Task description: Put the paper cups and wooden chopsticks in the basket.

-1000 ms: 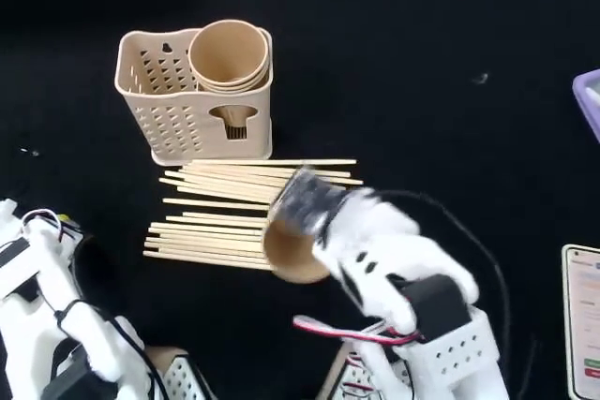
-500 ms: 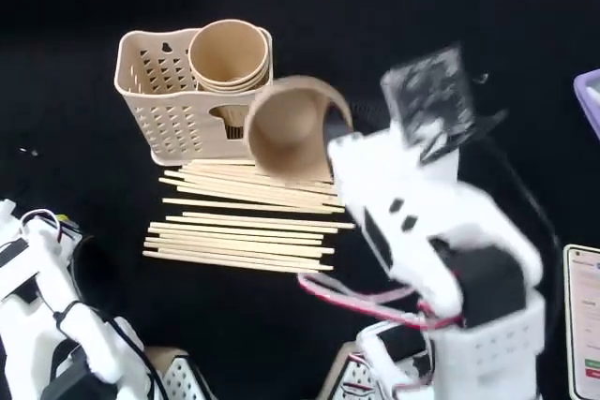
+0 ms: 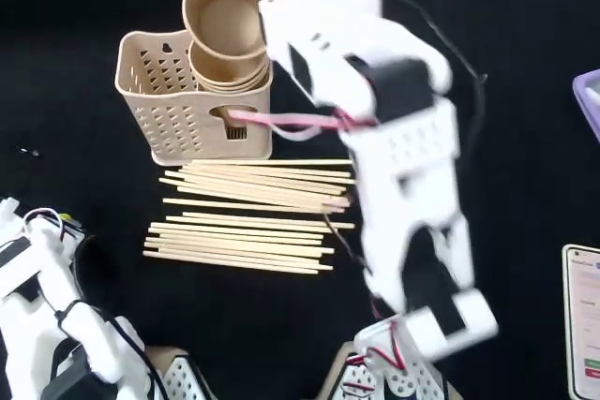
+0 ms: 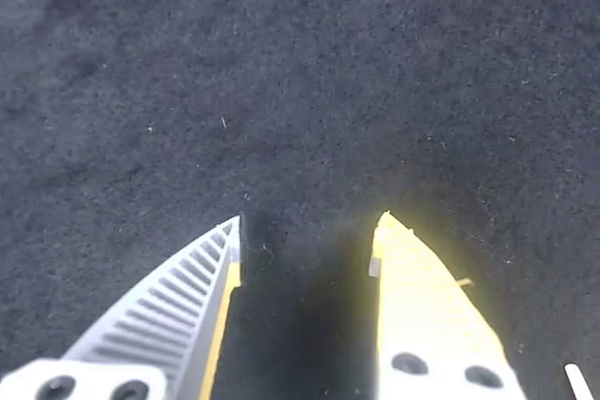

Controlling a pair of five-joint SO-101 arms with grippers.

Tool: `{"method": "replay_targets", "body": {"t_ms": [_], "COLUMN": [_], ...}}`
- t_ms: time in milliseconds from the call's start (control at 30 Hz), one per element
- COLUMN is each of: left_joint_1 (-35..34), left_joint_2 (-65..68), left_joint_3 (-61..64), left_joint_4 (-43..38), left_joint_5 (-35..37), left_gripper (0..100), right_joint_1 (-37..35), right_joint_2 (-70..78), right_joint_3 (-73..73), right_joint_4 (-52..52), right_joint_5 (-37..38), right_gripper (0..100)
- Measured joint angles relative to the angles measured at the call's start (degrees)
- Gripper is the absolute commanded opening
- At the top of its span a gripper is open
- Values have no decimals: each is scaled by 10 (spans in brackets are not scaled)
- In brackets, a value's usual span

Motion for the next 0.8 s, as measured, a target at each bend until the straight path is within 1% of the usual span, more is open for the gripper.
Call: {"method": "replay_targets", "body": {"t_ms": [200, 267, 367, 433, 633, 700, 800], "left_joint_1": [0, 0, 0, 0, 0, 0, 0], "left_joint_2": [0, 0, 0, 0, 0, 0, 0], "left_joint_3": [0, 0, 0, 0, 0, 0, 0], "left_joint_4": [0, 0, 0, 0, 0, 0, 0], "left_joint_5": [0, 0, 0, 0, 0, 0, 0], "left_gripper": [224, 224, 224, 224, 224, 224, 224], "right_joint_1": [-4, -3, -1, -1, 0, 0, -2], "right_joint_2": [146, 174, 202, 211, 212, 212, 211], "right_joint_3": [-133, -171, -227, -257, -357, -389, -409], "right_joint_4": [78, 103, 139, 161, 219, 242, 248], "right_joint_5": [0, 0, 17, 31, 40, 57, 72], "right_gripper": [20, 76, 210, 258, 223, 223, 223]}}
